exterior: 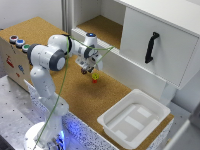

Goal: Collapse the stacked blocks

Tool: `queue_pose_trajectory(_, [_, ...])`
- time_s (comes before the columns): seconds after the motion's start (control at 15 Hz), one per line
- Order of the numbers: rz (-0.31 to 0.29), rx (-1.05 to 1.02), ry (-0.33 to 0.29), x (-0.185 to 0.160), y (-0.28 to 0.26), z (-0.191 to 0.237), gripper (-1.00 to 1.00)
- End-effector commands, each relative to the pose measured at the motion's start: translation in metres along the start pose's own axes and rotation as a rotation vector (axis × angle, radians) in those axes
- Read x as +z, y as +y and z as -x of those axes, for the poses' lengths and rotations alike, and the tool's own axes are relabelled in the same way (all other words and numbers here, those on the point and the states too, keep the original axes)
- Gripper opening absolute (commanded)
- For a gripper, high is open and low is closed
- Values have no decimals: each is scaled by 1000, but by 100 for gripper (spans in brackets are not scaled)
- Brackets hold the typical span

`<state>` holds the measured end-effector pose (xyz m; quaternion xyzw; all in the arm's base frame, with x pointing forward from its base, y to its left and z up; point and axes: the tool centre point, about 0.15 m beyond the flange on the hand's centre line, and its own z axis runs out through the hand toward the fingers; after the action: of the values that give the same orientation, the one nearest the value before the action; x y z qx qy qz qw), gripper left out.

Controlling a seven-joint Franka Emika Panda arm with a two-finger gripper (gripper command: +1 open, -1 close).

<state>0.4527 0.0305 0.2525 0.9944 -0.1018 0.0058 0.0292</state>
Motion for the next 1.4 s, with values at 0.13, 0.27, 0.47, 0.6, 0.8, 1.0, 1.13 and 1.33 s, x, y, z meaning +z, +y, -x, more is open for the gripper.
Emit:
queue_pose_trajectory(0.13, [59,245,106,-25,119,24,-100])
queue_pose_trajectory(0.27, [65,241,98,-26,122,29,-100])
queue_pose_trajectory(0.47, [40,206,96,-26,111,35,-100])
queue_pose_trajectory(0.6, [39,181,112,-33,103,38,100])
queue_pose_trajectory(0.8, [17,173,133,-36,100,40,100])
queue_pose_trajectory(1.0, [17,173,133,-36,100,40,100])
queue_pose_trajectory(1.13, [17,173,133,-36,100,40,100])
queue_pose_trajectory(1.33, [17,173,133,-36,100,40,100])
